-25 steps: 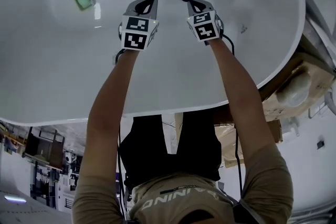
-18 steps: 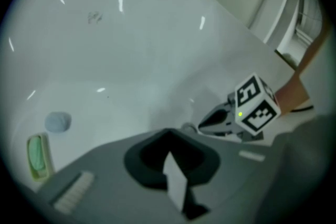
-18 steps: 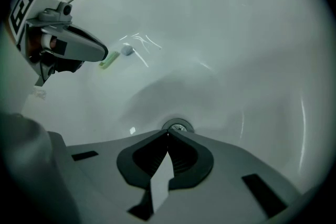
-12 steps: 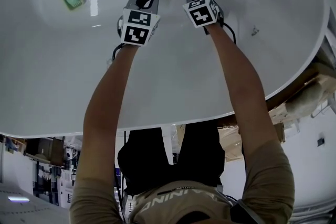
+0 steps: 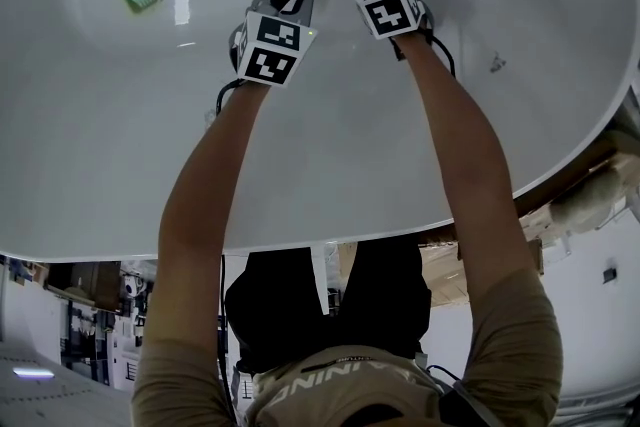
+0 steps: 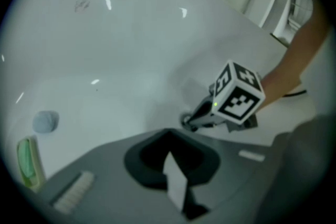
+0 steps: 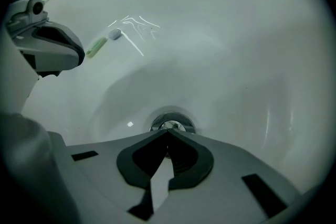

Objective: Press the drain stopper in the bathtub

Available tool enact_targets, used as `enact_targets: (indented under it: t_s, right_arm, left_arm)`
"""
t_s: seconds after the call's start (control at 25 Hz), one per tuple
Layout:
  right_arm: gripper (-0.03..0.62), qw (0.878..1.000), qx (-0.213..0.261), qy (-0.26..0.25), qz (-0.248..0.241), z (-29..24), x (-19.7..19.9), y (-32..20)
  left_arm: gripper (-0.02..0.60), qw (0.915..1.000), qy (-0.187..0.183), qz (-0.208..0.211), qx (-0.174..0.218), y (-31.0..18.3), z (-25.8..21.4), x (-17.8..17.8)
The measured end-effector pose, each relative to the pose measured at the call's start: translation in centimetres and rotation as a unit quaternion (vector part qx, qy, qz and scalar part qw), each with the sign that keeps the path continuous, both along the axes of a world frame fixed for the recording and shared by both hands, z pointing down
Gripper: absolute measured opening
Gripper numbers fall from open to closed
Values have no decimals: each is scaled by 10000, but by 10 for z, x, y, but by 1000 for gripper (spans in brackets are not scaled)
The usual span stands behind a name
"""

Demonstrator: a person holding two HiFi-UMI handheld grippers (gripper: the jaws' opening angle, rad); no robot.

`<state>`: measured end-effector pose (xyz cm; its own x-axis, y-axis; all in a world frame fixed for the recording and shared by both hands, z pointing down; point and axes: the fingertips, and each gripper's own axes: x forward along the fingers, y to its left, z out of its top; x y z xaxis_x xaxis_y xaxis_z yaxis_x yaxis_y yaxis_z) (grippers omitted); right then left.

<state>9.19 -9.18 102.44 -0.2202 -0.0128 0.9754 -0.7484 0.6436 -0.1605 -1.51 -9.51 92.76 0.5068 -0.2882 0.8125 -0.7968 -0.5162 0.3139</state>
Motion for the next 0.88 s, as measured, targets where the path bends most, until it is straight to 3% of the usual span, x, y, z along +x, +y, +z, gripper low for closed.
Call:
enact_targets:
  t_s: [0.32,0.56,0.88]
  right_arm:
    - [14,9993,-203,190,259,0,-3,-5]
    - [14,9994,-21,341,77,1,-3,-5]
    - [14,9993,-141,335,116,5,-3,-2]
  left_arm:
    - [2,9999,43,-51,-118,1,11,4]
    - [2,9999,48,-75,-143,-1,15,1]
    - [2,9998,55,-49,-165,-5,17,2]
